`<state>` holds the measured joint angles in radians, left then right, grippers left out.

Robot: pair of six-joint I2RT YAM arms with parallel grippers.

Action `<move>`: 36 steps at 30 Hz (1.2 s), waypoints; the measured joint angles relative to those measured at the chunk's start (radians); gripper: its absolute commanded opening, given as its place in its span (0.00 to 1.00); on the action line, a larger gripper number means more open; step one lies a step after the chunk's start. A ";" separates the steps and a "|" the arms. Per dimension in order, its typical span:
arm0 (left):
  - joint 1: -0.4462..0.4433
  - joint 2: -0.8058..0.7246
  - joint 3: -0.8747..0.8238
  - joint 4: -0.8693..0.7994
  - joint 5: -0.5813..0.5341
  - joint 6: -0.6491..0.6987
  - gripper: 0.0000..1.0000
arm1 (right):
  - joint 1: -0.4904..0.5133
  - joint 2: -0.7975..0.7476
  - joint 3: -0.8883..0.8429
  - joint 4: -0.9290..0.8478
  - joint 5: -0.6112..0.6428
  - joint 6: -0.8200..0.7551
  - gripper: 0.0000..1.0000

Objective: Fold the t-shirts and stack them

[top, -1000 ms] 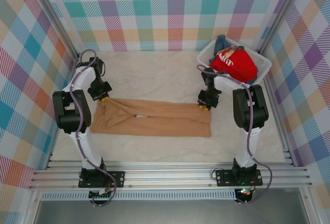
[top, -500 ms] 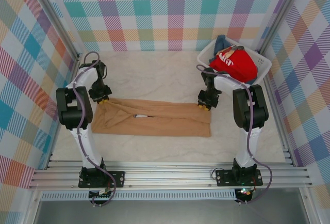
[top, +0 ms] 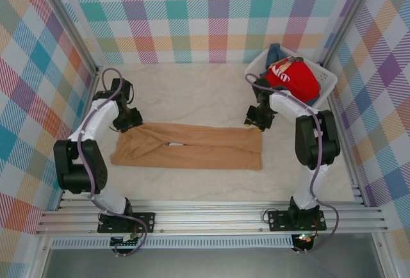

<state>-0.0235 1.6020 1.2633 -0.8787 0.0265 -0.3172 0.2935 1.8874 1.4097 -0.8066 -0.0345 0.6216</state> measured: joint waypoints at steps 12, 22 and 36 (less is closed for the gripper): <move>-0.045 0.171 -0.045 0.100 0.156 0.076 0.28 | 0.041 -0.180 -0.016 0.028 -0.042 -0.009 0.41; -0.058 0.183 -0.077 0.118 0.128 0.125 0.27 | 0.041 -0.185 -0.042 0.028 -0.056 -0.002 0.40; -0.067 0.194 -0.085 0.168 0.077 0.158 0.29 | 0.048 -0.185 -0.042 0.028 -0.072 -0.002 0.40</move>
<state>-0.0906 1.7962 1.1786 -0.7105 0.1032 -0.1596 0.3420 1.7027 1.3678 -0.7788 -0.1062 0.6201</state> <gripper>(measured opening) 0.321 0.401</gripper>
